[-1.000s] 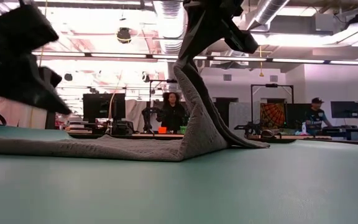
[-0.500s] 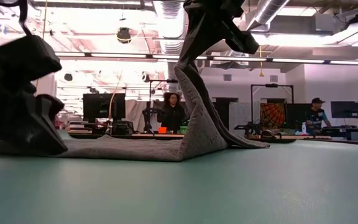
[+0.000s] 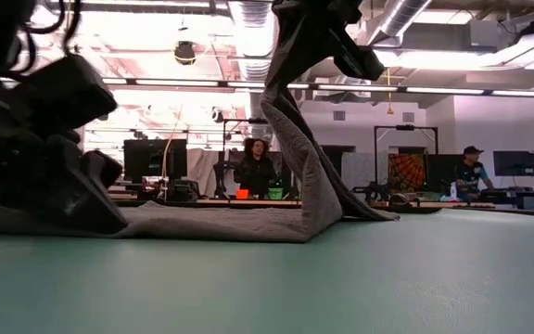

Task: Roll towel
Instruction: Fold the microfiber towel

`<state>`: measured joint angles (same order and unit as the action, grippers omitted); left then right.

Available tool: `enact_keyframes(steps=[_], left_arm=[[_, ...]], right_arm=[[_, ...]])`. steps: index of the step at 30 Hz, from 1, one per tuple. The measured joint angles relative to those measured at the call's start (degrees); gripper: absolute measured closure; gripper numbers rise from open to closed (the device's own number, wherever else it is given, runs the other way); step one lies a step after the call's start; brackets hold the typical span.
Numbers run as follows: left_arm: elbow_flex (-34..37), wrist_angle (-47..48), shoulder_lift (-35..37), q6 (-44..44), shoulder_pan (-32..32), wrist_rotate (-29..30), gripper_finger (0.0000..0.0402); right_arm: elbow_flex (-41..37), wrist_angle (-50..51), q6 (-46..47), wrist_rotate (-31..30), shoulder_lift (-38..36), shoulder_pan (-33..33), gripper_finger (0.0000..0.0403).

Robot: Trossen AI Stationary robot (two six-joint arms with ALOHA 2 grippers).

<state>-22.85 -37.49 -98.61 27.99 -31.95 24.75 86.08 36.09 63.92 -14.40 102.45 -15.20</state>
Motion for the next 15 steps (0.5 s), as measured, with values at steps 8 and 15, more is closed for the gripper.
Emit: enact_keyframes(steps=[8, 15], left_arm=[[-1.20, -0.06, 0.00, -3.10, 3.39, -3.57, 0.0402], [-1.20, -0.57, -0.01, -2.87, 3.46, -5.39, 0.0401]], right_arm=[[0.00, -11.35, -5.40, 1.18, 0.00, 1.09, 0.0386], [0.00, -21.58, -10.73, 7.62, 0.97, 2.62, 0.0386]])
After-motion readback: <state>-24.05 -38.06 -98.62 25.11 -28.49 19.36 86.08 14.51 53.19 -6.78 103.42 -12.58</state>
